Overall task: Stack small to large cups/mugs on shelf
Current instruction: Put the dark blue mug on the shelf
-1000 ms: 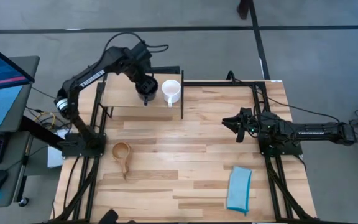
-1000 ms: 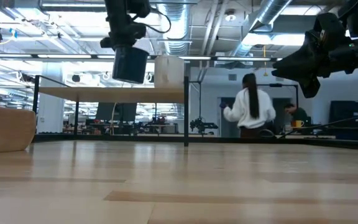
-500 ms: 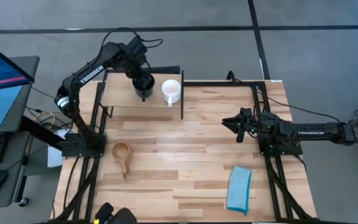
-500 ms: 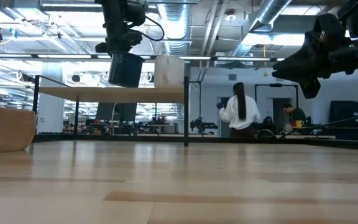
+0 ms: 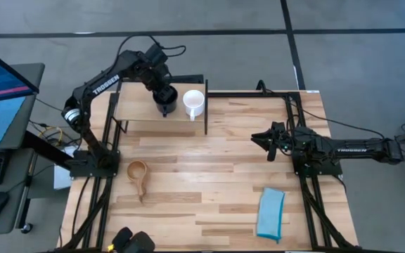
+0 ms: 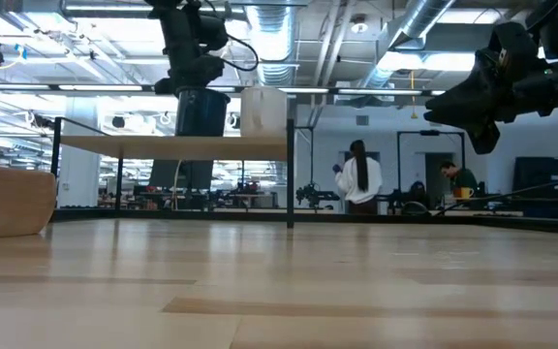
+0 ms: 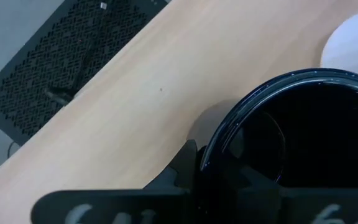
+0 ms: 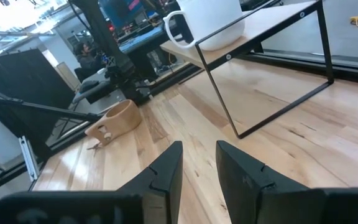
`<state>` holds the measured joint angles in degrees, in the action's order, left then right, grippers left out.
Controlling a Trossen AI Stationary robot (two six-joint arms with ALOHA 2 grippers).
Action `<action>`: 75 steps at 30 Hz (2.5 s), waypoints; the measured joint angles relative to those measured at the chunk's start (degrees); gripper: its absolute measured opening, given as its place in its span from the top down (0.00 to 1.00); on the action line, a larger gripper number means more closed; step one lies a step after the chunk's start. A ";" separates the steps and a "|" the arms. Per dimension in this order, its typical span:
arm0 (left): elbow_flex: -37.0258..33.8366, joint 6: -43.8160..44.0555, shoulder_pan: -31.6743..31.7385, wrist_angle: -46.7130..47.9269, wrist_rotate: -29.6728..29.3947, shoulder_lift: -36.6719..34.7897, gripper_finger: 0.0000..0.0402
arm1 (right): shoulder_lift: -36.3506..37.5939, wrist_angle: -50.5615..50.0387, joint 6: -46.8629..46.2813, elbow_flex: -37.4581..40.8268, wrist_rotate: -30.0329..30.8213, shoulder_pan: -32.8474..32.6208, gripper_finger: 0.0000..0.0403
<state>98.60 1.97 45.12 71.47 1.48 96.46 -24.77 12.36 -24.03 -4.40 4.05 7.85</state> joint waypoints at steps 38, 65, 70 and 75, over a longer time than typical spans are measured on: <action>-4.21 -1.65 1.86 1.21 2.18 -0.14 0.91 | 0.00 0.04 0.00 0.00 0.02 0.03 0.71; -4.10 -2.60 0.90 1.06 2.75 -0.21 0.88 | 0.00 0.07 0.00 0.00 0.02 0.03 0.71; -4.10 -2.98 0.26 1.00 2.10 -0.23 0.80 | 0.00 0.07 0.00 0.00 0.03 0.03 0.71; -4.10 -2.24 0.13 0.71 -0.69 -0.23 0.72 | 0.00 0.07 0.00 0.00 0.04 0.05 0.71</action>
<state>94.50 -0.27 45.25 72.18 0.80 96.23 -24.77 12.43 -24.03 -4.40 4.10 7.90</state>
